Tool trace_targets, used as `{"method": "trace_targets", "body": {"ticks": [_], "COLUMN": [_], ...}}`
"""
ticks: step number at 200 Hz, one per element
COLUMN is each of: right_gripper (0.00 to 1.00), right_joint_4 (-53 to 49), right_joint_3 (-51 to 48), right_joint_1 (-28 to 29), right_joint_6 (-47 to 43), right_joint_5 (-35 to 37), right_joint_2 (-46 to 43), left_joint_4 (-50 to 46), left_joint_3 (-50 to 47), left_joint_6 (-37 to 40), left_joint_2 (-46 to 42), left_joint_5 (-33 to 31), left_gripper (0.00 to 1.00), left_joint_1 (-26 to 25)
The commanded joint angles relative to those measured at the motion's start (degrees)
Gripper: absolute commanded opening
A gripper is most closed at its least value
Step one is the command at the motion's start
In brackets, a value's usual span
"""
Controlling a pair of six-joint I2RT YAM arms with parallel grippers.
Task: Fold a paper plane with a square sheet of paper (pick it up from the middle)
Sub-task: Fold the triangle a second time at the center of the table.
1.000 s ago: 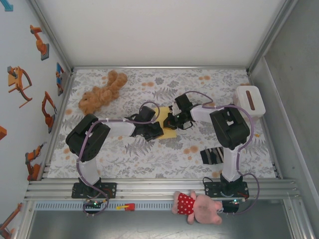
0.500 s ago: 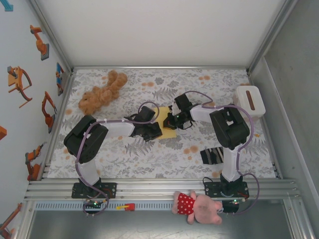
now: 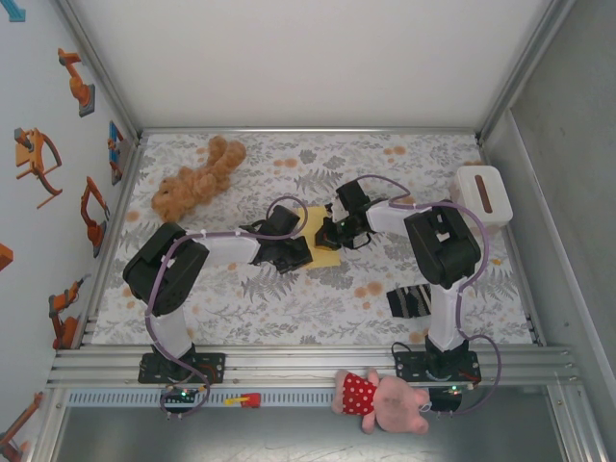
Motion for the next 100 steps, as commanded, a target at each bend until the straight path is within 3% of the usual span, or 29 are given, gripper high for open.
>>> {"method": "trace_targets", "body": {"ticks": [1, 67, 100], "right_gripper": [0.00, 0.00, 0.00], "right_joint_4": [-4.0, -5.2, -4.4], "right_joint_3": [-0.1, -0.1, -0.2], "right_joint_1": [-0.2, -0.2, -0.1], "right_joint_6": [0.6, 1.0, 2.0], "right_joint_5": [6.8, 7.7, 7.2], "right_joint_2": [3.2, 3.3, 3.2], "left_joint_4": [-4.6, -12.3, -8.3], "left_joint_3": [-1.0, -6.2, -4.4], "left_joint_6": [1.9, 3.6, 2.7], "left_joint_2": [-0.6, -9.7, -13.2], "left_joint_5": [0.0, -1.7, -3.5], "left_gripper": [0.08, 0.08, 0.09], "left_joint_1": [-0.2, -0.1, 0.0]}}
